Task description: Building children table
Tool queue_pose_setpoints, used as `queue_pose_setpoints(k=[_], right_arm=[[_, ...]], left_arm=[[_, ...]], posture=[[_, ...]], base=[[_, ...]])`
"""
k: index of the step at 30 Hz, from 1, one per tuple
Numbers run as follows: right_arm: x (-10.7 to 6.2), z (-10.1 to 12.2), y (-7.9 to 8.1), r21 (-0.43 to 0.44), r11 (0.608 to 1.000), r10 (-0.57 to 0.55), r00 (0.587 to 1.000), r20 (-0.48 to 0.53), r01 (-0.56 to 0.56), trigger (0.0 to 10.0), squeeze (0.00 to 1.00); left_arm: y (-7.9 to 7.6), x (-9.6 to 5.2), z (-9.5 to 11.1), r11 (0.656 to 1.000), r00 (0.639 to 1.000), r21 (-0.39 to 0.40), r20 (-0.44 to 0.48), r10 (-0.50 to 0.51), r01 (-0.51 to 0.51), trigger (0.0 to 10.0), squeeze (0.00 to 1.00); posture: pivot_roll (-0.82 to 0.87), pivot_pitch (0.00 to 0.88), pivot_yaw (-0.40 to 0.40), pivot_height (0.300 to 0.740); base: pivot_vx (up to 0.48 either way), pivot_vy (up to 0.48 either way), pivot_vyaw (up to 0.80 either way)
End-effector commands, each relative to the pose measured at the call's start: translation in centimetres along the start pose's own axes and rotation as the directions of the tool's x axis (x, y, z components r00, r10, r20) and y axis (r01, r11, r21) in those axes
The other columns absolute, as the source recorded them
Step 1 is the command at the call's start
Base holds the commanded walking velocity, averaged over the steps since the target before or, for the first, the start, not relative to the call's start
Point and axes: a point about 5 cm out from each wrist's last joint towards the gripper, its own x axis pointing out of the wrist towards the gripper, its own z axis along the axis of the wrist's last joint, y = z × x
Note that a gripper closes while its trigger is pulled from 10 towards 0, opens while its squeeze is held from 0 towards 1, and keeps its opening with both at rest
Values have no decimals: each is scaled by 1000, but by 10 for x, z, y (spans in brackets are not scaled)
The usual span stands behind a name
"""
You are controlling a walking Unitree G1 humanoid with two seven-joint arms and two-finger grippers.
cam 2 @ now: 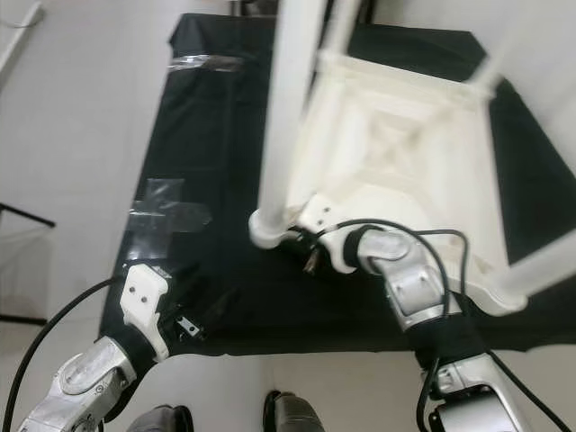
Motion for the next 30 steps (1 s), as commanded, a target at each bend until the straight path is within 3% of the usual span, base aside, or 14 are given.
queue_pose_setpoints(k=[1,3,4,11,21,24,30], right_arm=[[16,37,22,-136,979,179,959,219,-151,0,0],[20,40,26,-152,973,205,953,224,-174,0,0],[28,47,39,-177,958,265,932,248,-226,0,0],[42,62,61,-216,929,355,886,299,-300,0,0],[52,76,74,-238,910,406,849,338,-340,0,0],[56,86,86,-251,884,463,808,364,-394,0,0],[50,83,89,-241,864,502,788,355,-442,0,0]], left_arm=[[0,-3,-8,1000,999,-5,-42,-7,7,10000,0],[1,-3,-8,1000,999,-3,-42,-8,8,10000,0],[0,-3,-8,1000,999,-1,-42,-12,12,10000,0],[-1,-3,-8,1000,999,-2,-44,-16,16,10000,0],[-2,-3,-8,1000,999,-3,-45,-15,15,10000,0],[-2,-4,-8,1000,999,-3,-45,-13,13,10000,0],[-2,-4,-9,1000,999,-4,-45,-11,11,10000,0]], posture=[[103,172,-67,740],[103,173,-65,740],[105,176,-66,740],[111,179,-70,740],[116,181,-75,740],[121,183,-79,740],[115,176,-76,740]], base=[[0,0,0],[0,0,0],[0,0,0],[0,0,0],[0,0,0],[0,0,0],[0,0,0]])
